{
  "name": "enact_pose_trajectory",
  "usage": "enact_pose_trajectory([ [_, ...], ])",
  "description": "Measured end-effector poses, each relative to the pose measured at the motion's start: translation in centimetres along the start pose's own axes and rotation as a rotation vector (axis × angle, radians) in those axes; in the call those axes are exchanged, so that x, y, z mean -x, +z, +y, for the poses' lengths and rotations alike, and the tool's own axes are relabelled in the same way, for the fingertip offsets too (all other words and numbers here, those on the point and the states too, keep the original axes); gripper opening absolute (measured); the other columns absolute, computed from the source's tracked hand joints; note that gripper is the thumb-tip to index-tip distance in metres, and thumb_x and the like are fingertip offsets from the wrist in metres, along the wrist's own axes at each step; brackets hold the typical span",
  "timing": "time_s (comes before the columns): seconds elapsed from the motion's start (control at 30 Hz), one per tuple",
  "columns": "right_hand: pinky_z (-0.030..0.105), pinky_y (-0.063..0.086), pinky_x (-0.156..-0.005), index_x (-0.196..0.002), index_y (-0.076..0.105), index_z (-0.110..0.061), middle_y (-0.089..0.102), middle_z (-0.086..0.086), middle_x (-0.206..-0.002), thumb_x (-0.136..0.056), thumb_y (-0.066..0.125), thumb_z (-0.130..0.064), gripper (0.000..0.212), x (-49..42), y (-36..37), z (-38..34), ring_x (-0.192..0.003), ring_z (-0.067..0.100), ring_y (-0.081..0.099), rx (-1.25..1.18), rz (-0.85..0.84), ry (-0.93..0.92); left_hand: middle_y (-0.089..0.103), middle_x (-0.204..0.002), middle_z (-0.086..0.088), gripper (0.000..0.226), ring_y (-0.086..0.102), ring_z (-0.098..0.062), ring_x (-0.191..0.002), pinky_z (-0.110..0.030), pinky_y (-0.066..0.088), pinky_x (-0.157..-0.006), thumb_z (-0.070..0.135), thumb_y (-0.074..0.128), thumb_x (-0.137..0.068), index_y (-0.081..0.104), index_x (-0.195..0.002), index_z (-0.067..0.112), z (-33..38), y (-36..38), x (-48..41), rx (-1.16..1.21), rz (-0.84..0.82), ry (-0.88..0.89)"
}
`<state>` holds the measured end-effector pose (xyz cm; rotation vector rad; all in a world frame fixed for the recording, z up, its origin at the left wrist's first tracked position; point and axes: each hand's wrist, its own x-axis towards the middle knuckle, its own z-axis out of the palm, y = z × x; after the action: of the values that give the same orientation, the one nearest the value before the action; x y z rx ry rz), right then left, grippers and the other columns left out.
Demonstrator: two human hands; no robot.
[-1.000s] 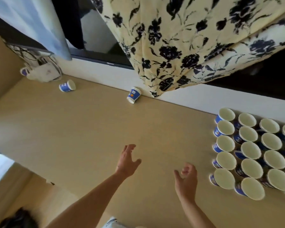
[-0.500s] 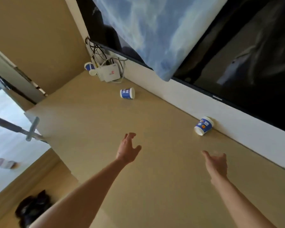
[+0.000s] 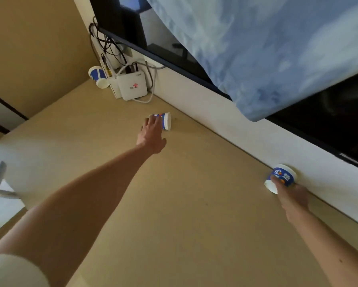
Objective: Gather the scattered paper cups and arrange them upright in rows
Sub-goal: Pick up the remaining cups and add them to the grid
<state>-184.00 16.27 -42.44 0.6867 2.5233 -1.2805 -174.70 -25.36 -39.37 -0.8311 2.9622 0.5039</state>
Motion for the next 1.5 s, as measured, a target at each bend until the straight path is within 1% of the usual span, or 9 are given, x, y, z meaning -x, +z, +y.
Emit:
enact_pose_trajectory([
  [0.13, 0.025, 0.040, -0.051, -0.115, 0.061, 0.004, 0.063, 0.014, -0.094, -0.075, 0.083, -0.049, 0.070, -1.8, 1.3, 0.1, -0.066, 0.026, 0.060, -0.035, 0.043, 0.074, 0.037, -0.142, -0.010, 0.084, 0.034, -0.029, -0.134, -0.042, 0.040, -0.104, 0.007, 0.075, -0.069, 0.032, -0.141, 0.012, -0.2, 0.0, -4.5, -0.124, -0.037, 0.016],
  [0.3, 0.036, 0.047, -0.073, -0.133, 0.046, 0.003, 0.059, 0.020, -0.129, -0.076, 0.082, -0.049, 0.086, -3.4, 2.4, -0.1, -0.105, 0.037, 0.064, -0.016, 0.111, 0.099, 0.045, -0.140, -0.010, 0.083, 0.039, -0.030, -0.134, -0.044, 0.035, -0.109, 0.010, 0.076, -0.071, 0.030, -0.140, 0.013, -1.4, 2.1, -6.5, -0.213, -0.107, 0.035],
  [0.43, 0.034, 0.045, -0.077, -0.138, 0.039, 0.001, 0.055, 0.020, -0.136, -0.081, 0.081, -0.037, 0.080, -3.1, 2.7, -0.5, -0.099, 0.033, 0.058, -0.013, 0.087, 0.093, 0.054, -0.131, -0.008, 0.071, 0.048, -0.031, -0.124, -0.044, 0.034, -0.107, 0.024, 0.078, -0.075, 0.040, -0.135, 0.016, -2.1, 3.4, -5.3, -0.201, -0.047, 0.094],
  [0.67, 0.029, 0.047, -0.064, -0.131, 0.045, -0.006, 0.057, 0.010, -0.118, -0.076, 0.086, -0.032, 0.074, -0.1, 2.6, -1.4, -0.086, 0.027, 0.060, -0.080, 0.036, 0.060, 0.064, -0.116, -0.007, 0.069, 0.056, -0.030, -0.112, -0.042, 0.039, -0.098, 0.030, 0.084, -0.069, 0.047, -0.126, 0.015, 0.7, 3.0, 0.6, 0.204, -0.028, -0.039],
  [0.77, 0.032, 0.047, -0.070, -0.131, 0.045, -0.010, 0.056, 0.006, -0.114, -0.074, 0.086, -0.032, 0.073, 2.1, 1.9, -1.3, -0.087, 0.027, 0.061, -0.121, 0.005, 0.062, 0.066, -0.115, -0.007, 0.071, 0.060, -0.029, -0.108, -0.043, 0.048, -0.094, 0.027, 0.087, -0.065, 0.051, -0.124, 0.011, 3.5, 2.5, 4.7, 0.445, -0.037, -0.050],
  [0.9, 0.024, 0.047, -0.058, -0.126, 0.046, -0.015, 0.059, 0.004, -0.109, -0.075, 0.085, -0.032, 0.067, 5.8, 0.3, -1.0, -0.075, 0.018, 0.063, -0.149, -0.036, 0.045, 0.065, -0.101, 0.003, 0.070, 0.061, -0.017, -0.091, -0.017, 0.044, -0.065, 0.027, 0.091, -0.061, 0.055, -0.120, 0.012, 7.2, 2.7, 10.7, 0.603, -0.103, -0.010],
  [1.03, 0.012, 0.041, -0.043, -0.117, 0.047, -0.022, 0.063, -0.006, -0.097, -0.072, 0.085, -0.031, 0.060, 9.8, -2.9, 1.1, -0.071, 0.003, 0.063, -0.170, -0.106, -0.001, 0.064, -0.100, 0.004, 0.068, 0.060, -0.014, -0.088, -0.017, 0.040, -0.062, 0.028, 0.092, -0.060, 0.056, -0.116, 0.014, 11.4, 3.5, 16.6, 0.669, -0.184, 0.003],
  [1.3, 0.018, 0.047, -0.065, -0.121, 0.055, -0.023, 0.067, -0.008, -0.108, -0.069, 0.086, -0.017, 0.060, 13.9, -13.1, 9.8, -0.092, 0.005, 0.067, -0.295, -0.133, -0.081, 0.068, -0.100, 0.007, 0.066, 0.064, -0.008, -0.088, -0.021, 0.050, -0.070, 0.025, 0.091, -0.060, 0.058, -0.116, 0.019, 20.2, 5.7, 27.4, 0.723, -0.304, 0.117],
  [1.5, 0.021, 0.051, -0.076, -0.117, 0.058, -0.027, 0.069, -0.008, -0.111, -0.055, 0.084, -0.025, 0.068, 14.6, -21.6, 16.8, -0.101, 0.010, 0.068, -0.424, -0.167, -0.111, 0.067, -0.098, 0.013, 0.061, 0.062, 0.002, -0.088, -0.017, 0.049, -0.069, 0.023, 0.090, -0.060, 0.058, -0.112, 0.024, 28.3, 8.0, 34.9, 0.724, -0.329, 0.177],
])
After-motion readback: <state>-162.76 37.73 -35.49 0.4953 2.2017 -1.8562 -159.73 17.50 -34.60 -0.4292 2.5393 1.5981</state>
